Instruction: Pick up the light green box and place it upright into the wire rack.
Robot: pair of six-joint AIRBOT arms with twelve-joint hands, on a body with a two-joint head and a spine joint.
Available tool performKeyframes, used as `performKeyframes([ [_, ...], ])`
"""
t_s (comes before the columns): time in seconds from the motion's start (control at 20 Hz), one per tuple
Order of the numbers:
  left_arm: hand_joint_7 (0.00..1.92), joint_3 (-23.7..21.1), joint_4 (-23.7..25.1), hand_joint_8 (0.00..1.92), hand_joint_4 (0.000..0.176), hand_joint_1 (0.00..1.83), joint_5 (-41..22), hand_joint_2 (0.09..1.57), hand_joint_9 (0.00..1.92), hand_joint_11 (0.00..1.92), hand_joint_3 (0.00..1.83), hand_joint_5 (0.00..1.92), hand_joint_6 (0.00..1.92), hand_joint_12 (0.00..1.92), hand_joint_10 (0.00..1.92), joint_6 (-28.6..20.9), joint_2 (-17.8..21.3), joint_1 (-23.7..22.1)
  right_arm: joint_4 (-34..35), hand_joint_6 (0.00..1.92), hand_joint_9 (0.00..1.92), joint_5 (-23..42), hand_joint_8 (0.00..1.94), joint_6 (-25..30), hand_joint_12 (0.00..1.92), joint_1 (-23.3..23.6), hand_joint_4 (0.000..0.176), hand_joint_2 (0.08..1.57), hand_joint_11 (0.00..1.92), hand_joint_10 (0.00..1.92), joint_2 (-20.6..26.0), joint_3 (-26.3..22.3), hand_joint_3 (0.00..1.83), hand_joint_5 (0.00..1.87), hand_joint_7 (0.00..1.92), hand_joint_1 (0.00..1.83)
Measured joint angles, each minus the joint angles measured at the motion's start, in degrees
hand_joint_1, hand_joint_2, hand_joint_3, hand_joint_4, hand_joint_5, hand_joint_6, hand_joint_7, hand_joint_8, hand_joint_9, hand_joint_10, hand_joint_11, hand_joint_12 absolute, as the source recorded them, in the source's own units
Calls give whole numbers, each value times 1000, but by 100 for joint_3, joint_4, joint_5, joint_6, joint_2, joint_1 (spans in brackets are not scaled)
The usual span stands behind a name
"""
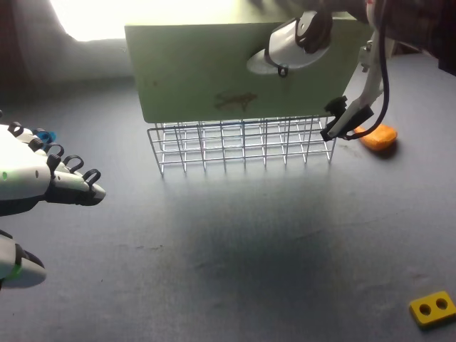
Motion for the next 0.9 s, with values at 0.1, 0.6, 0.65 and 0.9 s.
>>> performKeyframes([
  [0.1,156,0,2,4,7,522,0,1267,176,0,1,131,3,767,5,0,0,4,-28,1014,721,9,1215,2,1706,-37,0,1165,449,1440,-52,63,0,893,913,1362],
  [0.6,178,11,4,4,6,582,-2,1241,189,0,0,143,4,778,4,-2,-31,17,11,965,699,61,1213,96,1759,-352,0,1166,409,1467,-273,337,0,933,898,1359],
  [0.65,178,11,4,3,4,586,-7,1238,191,0,0,146,5,778,5,-2,-31,17,4,937,694,52,1207,109,1778,-352,0,1162,405,1463,-278,339,0,949,911,1361],
  [0.9,159,31,13,0,7,553,0,1245,181,0,0,129,0,780,0,-2,-28,24,-26,918,705,76,1213,149,1775,-352,0,1160,423,1469,-332,374,0,948,910,1362],
])
